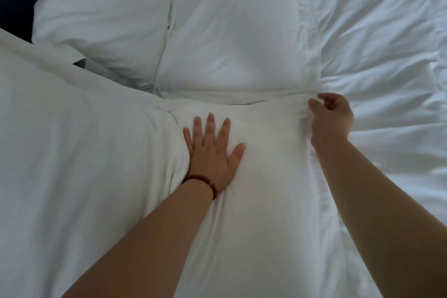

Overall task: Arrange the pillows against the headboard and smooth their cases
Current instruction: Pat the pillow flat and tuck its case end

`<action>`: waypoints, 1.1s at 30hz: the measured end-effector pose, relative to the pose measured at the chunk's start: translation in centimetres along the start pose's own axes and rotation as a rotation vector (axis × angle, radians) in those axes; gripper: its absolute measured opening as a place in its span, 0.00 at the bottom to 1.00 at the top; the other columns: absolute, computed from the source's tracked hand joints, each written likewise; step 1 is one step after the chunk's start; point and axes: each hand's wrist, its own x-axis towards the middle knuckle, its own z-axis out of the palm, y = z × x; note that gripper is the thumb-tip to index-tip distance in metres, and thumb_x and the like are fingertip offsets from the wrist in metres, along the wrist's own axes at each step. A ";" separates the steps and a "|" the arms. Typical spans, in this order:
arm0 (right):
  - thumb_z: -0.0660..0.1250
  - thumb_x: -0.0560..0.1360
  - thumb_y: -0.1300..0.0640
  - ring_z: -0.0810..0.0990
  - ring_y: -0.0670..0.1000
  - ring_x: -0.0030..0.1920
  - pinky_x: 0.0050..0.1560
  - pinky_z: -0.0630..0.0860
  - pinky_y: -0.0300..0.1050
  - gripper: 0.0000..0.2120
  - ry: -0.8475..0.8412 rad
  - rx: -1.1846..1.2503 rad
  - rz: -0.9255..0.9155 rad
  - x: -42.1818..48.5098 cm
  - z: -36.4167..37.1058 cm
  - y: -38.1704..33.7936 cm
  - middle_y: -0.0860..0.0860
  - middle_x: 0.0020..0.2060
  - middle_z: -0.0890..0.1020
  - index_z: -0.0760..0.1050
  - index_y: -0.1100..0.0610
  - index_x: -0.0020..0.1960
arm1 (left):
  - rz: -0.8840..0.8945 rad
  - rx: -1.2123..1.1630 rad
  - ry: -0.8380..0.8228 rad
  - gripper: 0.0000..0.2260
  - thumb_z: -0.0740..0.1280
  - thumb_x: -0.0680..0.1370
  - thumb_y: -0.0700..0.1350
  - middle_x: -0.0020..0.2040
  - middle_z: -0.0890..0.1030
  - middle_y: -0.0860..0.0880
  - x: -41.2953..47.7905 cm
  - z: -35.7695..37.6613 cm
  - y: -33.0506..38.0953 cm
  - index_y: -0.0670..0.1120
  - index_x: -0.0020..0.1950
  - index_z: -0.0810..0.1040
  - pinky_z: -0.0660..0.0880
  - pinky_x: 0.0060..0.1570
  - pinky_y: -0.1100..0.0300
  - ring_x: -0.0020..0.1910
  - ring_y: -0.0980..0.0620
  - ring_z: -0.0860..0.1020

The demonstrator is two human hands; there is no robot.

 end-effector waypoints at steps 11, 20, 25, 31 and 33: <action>0.53 0.79 0.42 0.59 0.58 0.77 0.76 0.51 0.55 0.25 -0.443 -0.895 -0.789 -13.5 1.5 0.1 0.56 0.76 0.64 0.71 0.51 0.71 | 0.066 -0.050 0.089 0.28 0.45 0.79 0.56 0.79 0.60 0.44 -0.8 -3.2 -1.7 0.48 0.78 0.62 0.43 0.75 0.45 0.78 0.43 0.54; 0.39 0.81 0.38 0.40 0.55 0.79 0.75 0.35 0.60 0.28 -0.642 -1.211 -0.763 -20.1 7.2 2.5 0.50 0.80 0.48 0.46 0.42 0.80 | -0.077 0.294 0.070 0.25 0.50 0.82 0.53 0.80 0.57 0.46 -2.8 -3.2 -9.8 0.50 0.79 0.58 0.29 0.72 0.53 0.79 0.45 0.51; 0.38 0.81 0.39 0.39 0.53 0.79 0.75 0.35 0.60 0.28 -0.670 -1.257 -0.745 -19.7 7.8 2.6 0.48 0.80 0.46 0.44 0.42 0.79 | -0.070 0.218 0.039 0.25 0.47 0.83 0.53 0.81 0.52 0.47 -2.2 -3.2 -9.8 0.51 0.80 0.53 0.33 0.74 0.52 0.79 0.46 0.47; 0.41 0.82 0.40 0.39 0.53 0.79 0.76 0.36 0.58 0.27 -0.681 -1.137 -0.705 -26.7 1.0 3.2 0.49 0.80 0.45 0.44 0.42 0.80 | -0.052 0.055 0.150 0.28 0.47 0.80 0.53 0.77 0.62 0.42 -13.9 -2.1 -7.8 0.43 0.77 0.64 0.48 0.75 0.51 0.77 0.43 0.59; 0.43 0.82 0.40 0.42 0.54 0.79 0.76 0.39 0.59 0.27 -0.636 -1.145 -0.737 -28.4 0.3 4.8 0.50 0.80 0.49 0.48 0.44 0.80 | -0.062 0.084 0.113 0.27 0.48 0.80 0.52 0.77 0.63 0.43 -15.1 -0.5 -8.7 0.43 0.77 0.64 0.49 0.75 0.51 0.77 0.43 0.60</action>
